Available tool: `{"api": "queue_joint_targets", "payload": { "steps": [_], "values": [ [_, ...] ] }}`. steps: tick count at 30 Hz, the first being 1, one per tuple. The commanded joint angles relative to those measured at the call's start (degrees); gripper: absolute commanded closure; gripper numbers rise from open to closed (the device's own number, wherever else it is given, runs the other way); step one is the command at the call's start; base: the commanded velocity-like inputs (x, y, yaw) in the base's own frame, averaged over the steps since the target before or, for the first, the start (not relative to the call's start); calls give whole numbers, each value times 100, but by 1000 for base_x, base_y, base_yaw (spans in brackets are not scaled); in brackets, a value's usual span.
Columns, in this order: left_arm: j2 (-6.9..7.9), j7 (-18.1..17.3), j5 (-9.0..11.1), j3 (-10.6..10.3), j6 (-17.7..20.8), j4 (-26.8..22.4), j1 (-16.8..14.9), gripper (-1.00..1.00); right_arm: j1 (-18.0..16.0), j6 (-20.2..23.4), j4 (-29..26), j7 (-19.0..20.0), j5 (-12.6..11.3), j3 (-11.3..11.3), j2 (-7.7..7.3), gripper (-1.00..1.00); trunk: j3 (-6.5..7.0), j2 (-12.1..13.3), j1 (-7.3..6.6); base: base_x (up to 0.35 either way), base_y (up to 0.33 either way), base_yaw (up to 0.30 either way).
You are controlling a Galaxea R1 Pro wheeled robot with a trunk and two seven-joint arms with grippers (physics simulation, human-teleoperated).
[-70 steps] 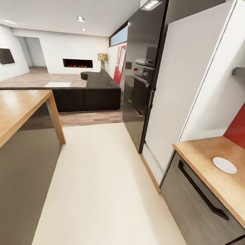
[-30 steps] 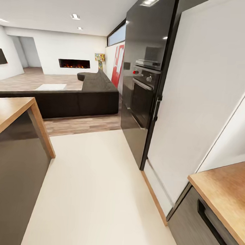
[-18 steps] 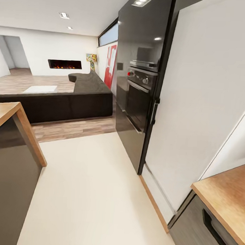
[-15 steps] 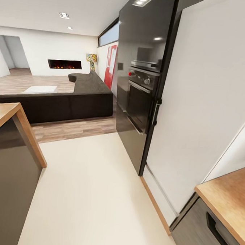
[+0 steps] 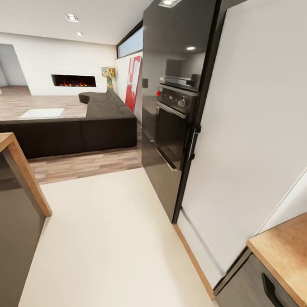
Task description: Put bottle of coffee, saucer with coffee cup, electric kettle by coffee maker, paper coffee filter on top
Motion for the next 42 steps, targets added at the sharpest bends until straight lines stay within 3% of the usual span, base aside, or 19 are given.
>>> {"api": "queue_joint_targets", "payload": {
  "steps": [1, 42],
  "values": [
    [3, -25, 57, -47, -9, 2, -2, -100, -5, -20, 5, 2, -4, -35, 4, -100, -9, -11, 3, 5, 0, -289],
    [3, -42, 68, -65, -16, -3, 15, -100, -5, -19, 23, 10, 4, 1, 17, -100, 169, -11, 3, 0, 0, -287]
  ]
}}
